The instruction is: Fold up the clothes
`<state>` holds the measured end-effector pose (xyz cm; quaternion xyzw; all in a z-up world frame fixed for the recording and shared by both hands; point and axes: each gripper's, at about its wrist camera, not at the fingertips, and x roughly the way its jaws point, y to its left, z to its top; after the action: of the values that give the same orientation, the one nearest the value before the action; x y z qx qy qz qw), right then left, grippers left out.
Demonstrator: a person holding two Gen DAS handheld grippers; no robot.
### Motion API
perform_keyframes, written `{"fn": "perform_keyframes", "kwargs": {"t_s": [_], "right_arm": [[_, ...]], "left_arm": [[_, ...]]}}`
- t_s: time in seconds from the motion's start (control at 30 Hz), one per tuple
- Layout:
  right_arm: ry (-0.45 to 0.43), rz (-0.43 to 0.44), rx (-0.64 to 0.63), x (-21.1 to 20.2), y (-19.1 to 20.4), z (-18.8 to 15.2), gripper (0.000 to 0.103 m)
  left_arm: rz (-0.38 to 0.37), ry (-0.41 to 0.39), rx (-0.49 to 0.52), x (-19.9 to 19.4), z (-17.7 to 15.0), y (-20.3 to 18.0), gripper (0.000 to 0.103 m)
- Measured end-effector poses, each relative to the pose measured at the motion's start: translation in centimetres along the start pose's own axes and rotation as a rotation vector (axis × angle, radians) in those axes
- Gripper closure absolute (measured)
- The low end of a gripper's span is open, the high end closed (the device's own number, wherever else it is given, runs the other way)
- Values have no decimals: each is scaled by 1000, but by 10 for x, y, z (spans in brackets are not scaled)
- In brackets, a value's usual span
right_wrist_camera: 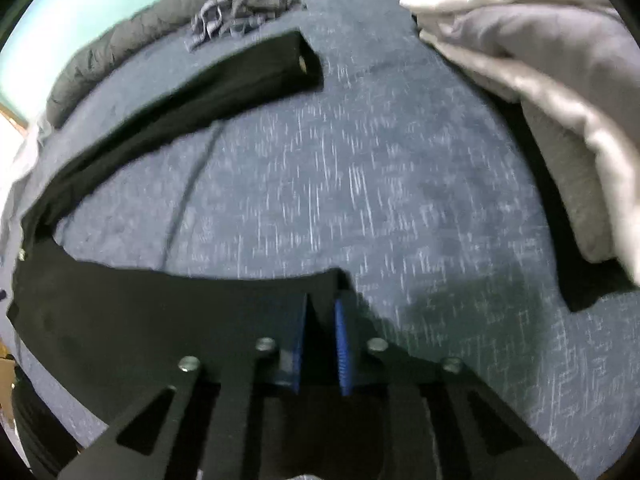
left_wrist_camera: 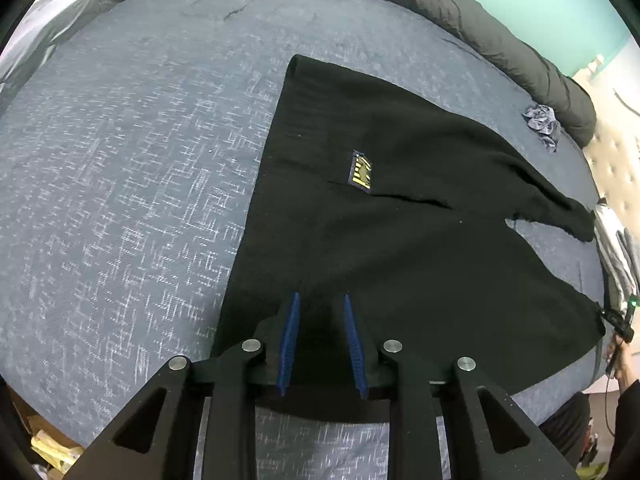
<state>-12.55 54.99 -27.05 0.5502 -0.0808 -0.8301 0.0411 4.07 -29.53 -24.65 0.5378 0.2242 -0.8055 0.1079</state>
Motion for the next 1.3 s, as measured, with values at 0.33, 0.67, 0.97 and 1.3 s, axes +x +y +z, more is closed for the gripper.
{"fn": "perform_keyframes", "kwargs": {"t_s": [0.33,0.67,0.97,1.3], "right_arm": [[-56,-28,-21,9,28,57,96],[-170,7,105,-23,-11,30,55],[-95,91,80,-33,-23,-28,55],[-94,140,96,-34,-7,-33,94]], "left_arm": [[8,8,-15,10,6,-7,77],[-5,1,7,1,9,-16,72],[-39,-4,-11,5,5,-22,69],[-43,-22,15,-15,0,-32,68]]}}
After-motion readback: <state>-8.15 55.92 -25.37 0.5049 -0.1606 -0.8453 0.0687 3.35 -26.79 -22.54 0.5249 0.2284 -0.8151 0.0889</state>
